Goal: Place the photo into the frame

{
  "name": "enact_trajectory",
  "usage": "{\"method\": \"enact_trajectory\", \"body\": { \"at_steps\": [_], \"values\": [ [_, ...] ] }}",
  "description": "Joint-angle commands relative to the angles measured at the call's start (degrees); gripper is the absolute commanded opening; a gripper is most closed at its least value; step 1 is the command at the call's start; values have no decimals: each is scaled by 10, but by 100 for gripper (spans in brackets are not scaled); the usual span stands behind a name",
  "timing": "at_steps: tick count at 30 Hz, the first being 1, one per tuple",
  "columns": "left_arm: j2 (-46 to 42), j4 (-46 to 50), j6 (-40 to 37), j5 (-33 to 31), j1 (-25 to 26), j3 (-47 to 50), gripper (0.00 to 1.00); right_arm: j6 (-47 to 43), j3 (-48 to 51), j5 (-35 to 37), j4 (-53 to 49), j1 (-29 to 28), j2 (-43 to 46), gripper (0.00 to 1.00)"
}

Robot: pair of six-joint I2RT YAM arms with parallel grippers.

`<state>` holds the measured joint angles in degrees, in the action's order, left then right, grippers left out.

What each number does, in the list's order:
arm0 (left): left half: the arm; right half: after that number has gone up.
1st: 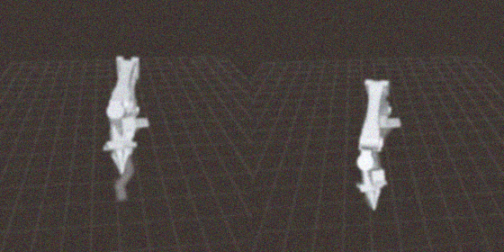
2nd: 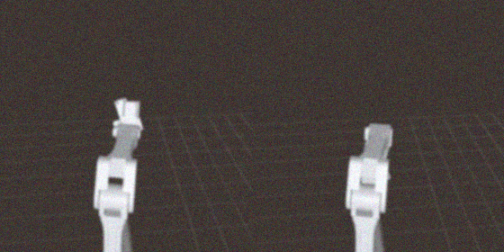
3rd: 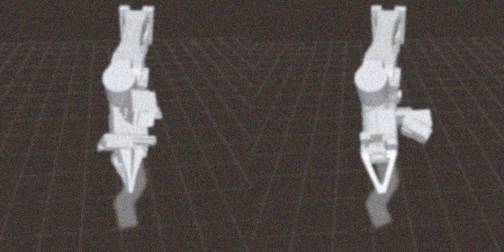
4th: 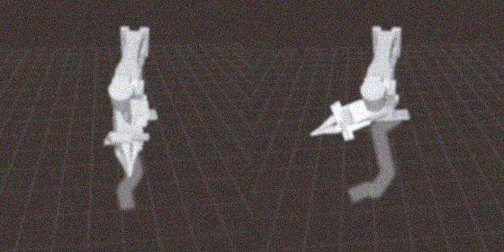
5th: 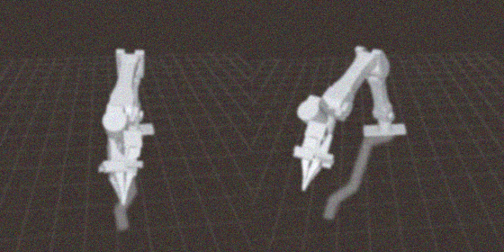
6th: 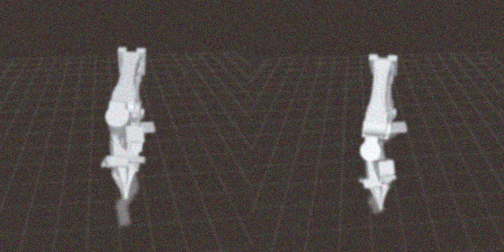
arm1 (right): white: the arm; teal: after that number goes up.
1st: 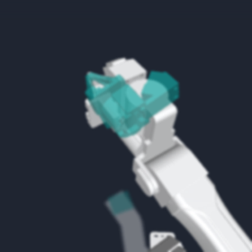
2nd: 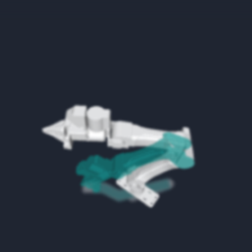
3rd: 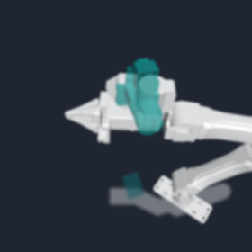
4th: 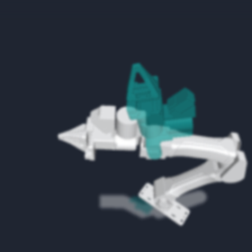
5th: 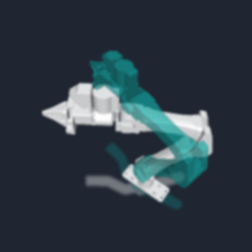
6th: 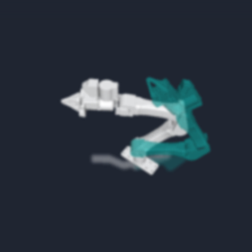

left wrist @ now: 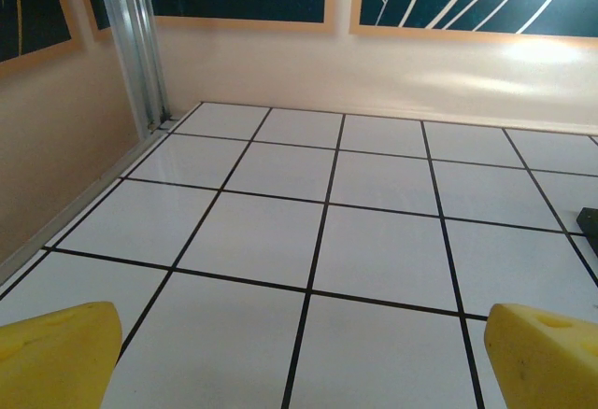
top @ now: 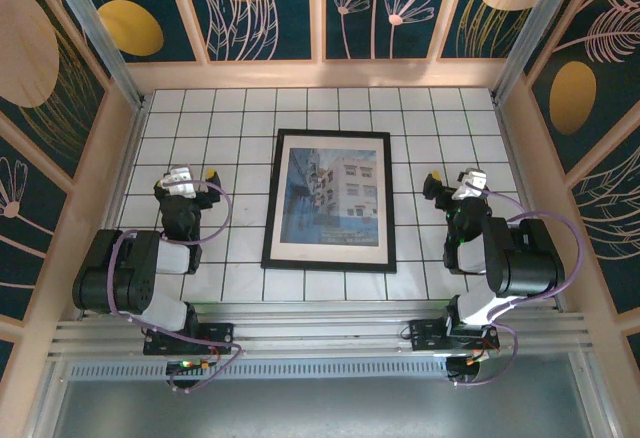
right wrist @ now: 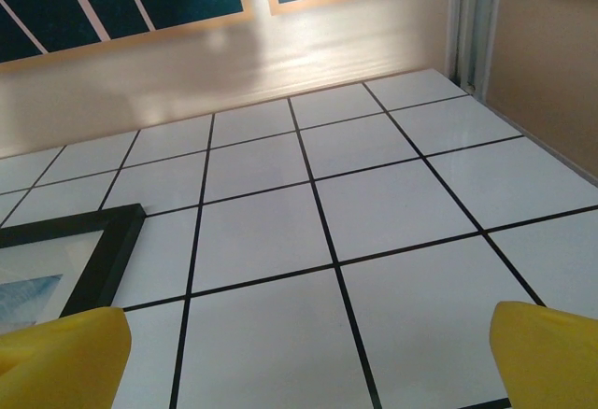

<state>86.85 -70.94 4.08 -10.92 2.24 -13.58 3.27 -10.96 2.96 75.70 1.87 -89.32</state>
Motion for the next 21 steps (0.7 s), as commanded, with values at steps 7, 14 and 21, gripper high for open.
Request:
{"method": "enact_trajectory", "body": {
  "at_steps": [7, 14, 21],
  "values": [
    [2, -29, -5, 5, -4, 6, 99, -21, 1, 15, 36, -12, -3, 99],
    [2, -29, -4, 6, -4, 6, 99, -43, 20, 49, 79, -39, -7, 99],
    [2, -28, -4, 6, -4, 6, 99, -33, 5, 47, 47, -30, -6, 99]
  ]
}}
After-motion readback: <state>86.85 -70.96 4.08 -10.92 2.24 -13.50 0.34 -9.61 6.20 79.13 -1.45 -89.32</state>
